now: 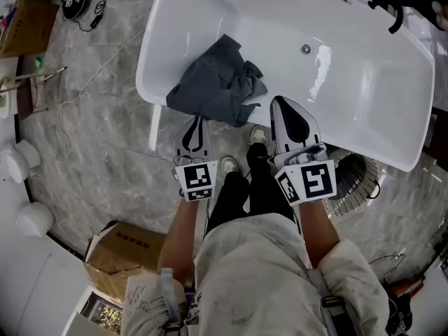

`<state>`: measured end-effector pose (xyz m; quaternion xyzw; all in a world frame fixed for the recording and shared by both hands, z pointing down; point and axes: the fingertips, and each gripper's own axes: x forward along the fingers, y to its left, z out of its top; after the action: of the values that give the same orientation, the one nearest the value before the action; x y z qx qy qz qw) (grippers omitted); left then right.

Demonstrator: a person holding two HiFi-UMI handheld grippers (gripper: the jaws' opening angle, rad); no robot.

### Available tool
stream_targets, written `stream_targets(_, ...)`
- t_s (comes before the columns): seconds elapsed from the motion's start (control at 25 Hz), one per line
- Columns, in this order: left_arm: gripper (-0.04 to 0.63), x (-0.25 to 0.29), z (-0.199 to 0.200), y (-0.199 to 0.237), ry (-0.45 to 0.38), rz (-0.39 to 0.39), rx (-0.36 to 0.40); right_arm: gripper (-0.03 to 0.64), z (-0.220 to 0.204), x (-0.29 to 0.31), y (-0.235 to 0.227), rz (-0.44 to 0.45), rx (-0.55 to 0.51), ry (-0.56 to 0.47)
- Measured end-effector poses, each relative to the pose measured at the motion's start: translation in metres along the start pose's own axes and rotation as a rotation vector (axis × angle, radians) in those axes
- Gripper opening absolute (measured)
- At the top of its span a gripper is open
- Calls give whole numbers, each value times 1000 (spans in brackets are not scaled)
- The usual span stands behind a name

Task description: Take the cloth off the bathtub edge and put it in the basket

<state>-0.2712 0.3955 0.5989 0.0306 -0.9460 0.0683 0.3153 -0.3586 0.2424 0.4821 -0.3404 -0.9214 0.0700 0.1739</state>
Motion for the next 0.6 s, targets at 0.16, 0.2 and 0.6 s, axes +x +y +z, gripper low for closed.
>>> stream_targets(0.16, 5, 27, -31, -10, 67, -31, 66, -12, -20, 9, -7, 12, 8, 31)
stream_targets(0.2, 5, 33, -40, -13, 85, -40, 83, -12, -25, 10, -9, 14, 10, 38)
stream_targets(0.6, 122, 75, -102, -39, 238, -135, 220, -12, -68, 16, -33, 9, 45, 87)
